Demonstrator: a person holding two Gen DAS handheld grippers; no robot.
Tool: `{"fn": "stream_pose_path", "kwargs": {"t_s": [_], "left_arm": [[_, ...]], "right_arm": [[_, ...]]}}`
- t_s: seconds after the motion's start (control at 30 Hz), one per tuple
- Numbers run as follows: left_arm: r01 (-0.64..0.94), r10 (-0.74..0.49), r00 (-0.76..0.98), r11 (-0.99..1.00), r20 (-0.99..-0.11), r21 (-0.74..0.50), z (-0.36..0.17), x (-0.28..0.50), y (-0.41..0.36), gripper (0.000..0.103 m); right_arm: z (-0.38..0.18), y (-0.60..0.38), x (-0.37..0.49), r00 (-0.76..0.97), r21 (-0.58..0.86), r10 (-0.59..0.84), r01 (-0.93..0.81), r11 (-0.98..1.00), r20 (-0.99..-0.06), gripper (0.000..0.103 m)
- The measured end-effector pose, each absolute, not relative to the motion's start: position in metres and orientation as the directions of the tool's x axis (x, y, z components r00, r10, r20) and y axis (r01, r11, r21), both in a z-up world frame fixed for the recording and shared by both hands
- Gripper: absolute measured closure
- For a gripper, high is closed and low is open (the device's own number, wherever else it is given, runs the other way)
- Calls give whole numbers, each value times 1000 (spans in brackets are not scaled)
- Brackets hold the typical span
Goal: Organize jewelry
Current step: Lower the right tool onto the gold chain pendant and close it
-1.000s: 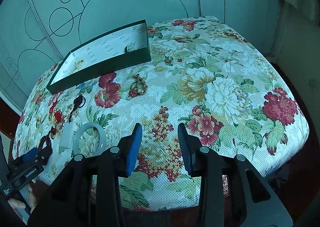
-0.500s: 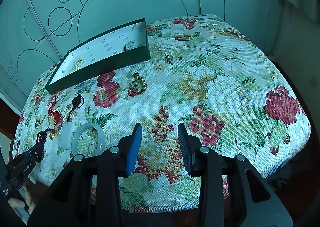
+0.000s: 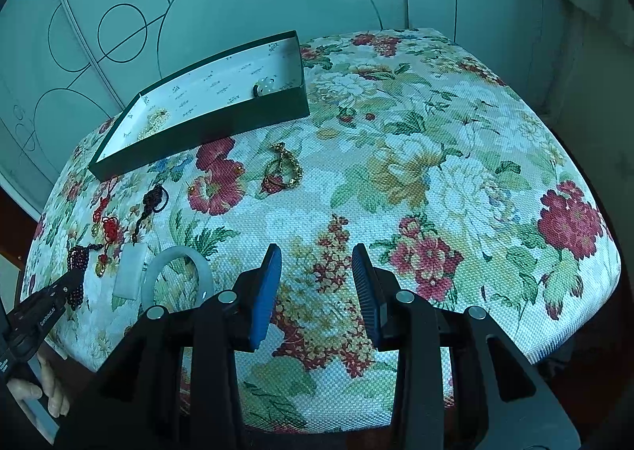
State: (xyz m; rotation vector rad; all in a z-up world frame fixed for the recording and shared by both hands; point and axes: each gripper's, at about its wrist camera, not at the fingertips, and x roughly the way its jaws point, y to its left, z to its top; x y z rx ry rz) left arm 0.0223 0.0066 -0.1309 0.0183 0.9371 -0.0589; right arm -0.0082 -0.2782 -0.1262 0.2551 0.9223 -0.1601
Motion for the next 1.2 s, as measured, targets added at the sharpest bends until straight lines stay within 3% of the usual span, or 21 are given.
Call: {"fn": "stream_pose_path", "kwargs": {"t_s": [0.83, 0.9, 0.97, 1.1, 1.2], "left_arm": [[22, -55, 607, 998, -793, -53, -128, 57, 33, 94], [21, -55, 608, 998, -792, -54, -129, 58, 34, 94], [19, -58, 607, 998, -793, -58, -130, 58, 36, 94], [22, -70, 608, 997, -791, -71, -130, 57, 39, 94], [26, -90, 605, 995, -791, -93, -131, 57, 41, 94]], "right_arm": [[-144, -257, 79, 580, 57, -74, 204, 977, -811, 67], [-144, -255, 80, 579, 28, -99, 207, 978, -809, 72], [-144, -254, 79, 580, 2, -122, 208, 978, -806, 86], [-145, -257, 77, 590, 9, -120, 210, 978, -798, 96], [-144, -256, 75, 596, 14, -117, 211, 977, -794, 96]]}}
